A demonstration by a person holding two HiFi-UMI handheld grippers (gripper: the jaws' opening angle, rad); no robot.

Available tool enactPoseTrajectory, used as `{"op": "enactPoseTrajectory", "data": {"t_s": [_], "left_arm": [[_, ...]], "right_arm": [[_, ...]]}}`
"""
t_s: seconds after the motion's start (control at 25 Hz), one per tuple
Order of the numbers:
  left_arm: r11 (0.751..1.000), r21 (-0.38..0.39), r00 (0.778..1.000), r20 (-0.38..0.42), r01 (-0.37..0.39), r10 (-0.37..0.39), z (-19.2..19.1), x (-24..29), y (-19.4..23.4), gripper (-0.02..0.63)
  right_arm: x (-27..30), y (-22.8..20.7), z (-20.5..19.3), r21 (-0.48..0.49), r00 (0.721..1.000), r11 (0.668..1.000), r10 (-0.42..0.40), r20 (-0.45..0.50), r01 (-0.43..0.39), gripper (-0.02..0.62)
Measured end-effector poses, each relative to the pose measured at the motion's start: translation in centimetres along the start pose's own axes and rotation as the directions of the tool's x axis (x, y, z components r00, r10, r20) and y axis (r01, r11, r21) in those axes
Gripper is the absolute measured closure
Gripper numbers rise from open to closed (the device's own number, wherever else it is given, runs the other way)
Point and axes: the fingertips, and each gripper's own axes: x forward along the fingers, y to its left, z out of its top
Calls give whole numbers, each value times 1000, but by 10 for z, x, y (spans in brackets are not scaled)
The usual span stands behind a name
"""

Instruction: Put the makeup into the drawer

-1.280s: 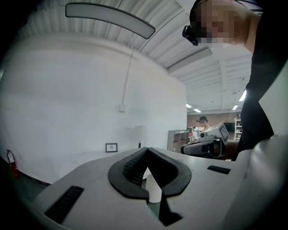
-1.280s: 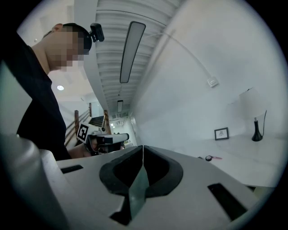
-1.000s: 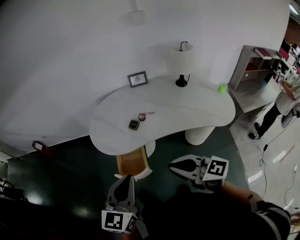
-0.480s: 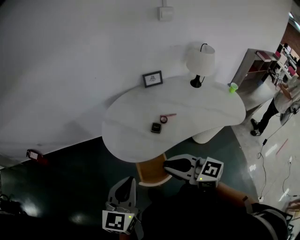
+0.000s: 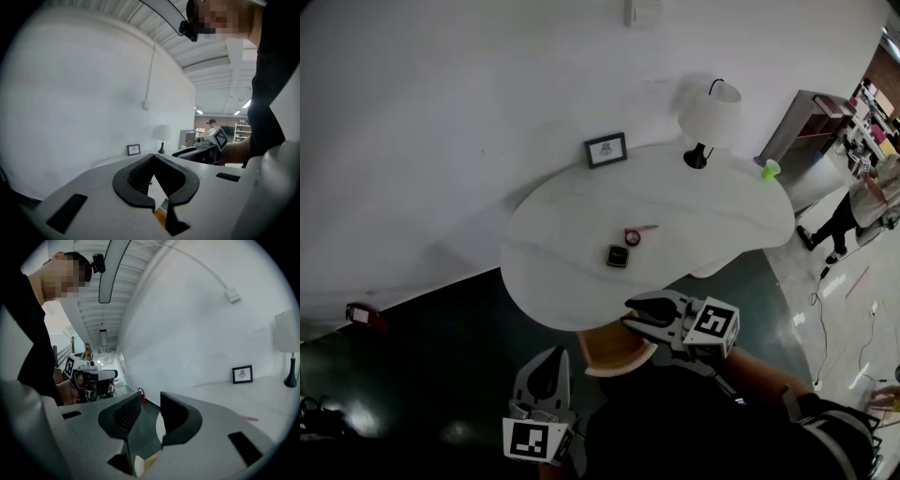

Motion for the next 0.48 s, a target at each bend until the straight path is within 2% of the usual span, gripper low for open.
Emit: {"op": "enactPoseTrajectory", "data": {"t_s": [0.16, 0.32, 0.48], "left_arm": [[1000, 11, 999, -39, -24, 24, -6, 15, 8, 595], [996, -35, 994, -74, -86, 83, -10, 34, 16, 595], [991, -39, 989, -82, -127, 124, -14, 51, 19, 595]], "right_arm": [[7, -31, -2, -20, 999, 1000, 0, -39, 0, 485], [12, -64, -5, -61, 998, 998, -10, -69, 5, 412], [20, -96, -15, -56, 994, 998, 10, -107, -16, 360]]}}
